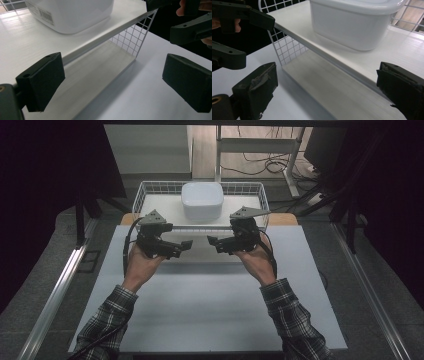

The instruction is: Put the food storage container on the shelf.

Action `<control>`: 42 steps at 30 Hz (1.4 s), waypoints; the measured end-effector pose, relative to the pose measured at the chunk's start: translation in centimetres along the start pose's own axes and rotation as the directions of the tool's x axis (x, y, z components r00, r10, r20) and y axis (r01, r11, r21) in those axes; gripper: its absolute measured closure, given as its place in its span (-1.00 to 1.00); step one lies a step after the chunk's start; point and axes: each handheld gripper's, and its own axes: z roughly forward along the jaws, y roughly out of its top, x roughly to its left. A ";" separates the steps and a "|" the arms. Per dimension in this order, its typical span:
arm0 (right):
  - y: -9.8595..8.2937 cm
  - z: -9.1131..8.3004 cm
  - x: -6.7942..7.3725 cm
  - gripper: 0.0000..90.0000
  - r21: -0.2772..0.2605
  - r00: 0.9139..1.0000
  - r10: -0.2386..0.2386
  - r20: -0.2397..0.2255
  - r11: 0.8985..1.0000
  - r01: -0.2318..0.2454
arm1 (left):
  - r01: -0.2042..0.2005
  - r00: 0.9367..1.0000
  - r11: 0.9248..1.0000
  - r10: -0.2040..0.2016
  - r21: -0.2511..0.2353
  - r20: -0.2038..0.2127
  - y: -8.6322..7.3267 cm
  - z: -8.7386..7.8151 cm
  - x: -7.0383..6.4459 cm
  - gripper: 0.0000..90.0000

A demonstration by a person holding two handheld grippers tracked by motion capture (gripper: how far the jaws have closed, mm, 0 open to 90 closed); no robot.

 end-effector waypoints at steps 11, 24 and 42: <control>-2.8 -1.0 1.8 -0.95 0.019 0.998 -0.046 -0.031 0.999 0.047 | 0.006 1.000 1.000 -0.006 -0.003 0.003 -3.3 -0.1 -1.4 -0.94; -7.8 -2.2 3.0 -0.97 0.019 0.998 -0.054 -0.044 0.998 0.055 | -0.003 1.000 1.000 0.003 0.010 -0.014 -7.8 -1.3 -3.1 -0.96; -12.7 -4.5 3.4 -0.97 0.050 0.999 -0.020 -0.032 0.999 0.022 | 0.003 1.000 0.999 -0.002 0.046 -0.027 -13.9 -2.7 -5.1 -0.97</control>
